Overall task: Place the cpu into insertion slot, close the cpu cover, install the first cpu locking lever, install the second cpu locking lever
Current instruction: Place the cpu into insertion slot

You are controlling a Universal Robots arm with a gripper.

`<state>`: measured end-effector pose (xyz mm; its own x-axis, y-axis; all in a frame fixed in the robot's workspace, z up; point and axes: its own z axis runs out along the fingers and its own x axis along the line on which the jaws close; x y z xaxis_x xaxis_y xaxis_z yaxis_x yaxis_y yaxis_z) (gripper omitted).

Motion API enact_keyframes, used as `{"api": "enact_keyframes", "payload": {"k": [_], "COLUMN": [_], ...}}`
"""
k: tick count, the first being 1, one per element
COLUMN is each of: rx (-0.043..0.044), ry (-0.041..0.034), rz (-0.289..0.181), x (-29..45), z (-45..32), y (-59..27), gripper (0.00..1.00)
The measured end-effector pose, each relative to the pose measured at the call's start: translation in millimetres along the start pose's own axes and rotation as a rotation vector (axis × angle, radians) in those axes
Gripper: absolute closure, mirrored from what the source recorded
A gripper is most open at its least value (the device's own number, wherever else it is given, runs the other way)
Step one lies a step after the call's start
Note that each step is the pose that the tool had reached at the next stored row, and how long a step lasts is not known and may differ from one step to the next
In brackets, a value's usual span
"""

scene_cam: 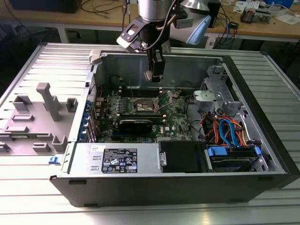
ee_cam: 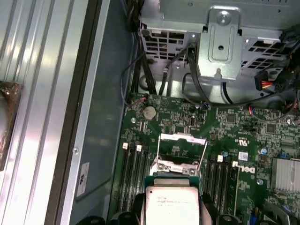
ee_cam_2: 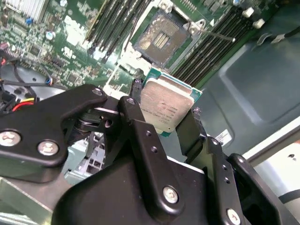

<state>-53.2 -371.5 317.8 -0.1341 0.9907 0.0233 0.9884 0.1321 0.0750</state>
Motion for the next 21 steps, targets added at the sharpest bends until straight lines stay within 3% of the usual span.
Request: {"api": "enact_keyframes", "payload": {"k": [3, 8, 21], "rx": [0.0, -0.0004, -0.0006], "ry": [0.0, -0.0032, -0.0037], "rz": [0.0, 0.036, 0.037], "x": [0.2, -0.1, -0.2], "z": [3.1, 6.6, 7.4], "y": [-7.0, -7.4, -7.5], "gripper": [0.45, 0.45, 0.45]}}
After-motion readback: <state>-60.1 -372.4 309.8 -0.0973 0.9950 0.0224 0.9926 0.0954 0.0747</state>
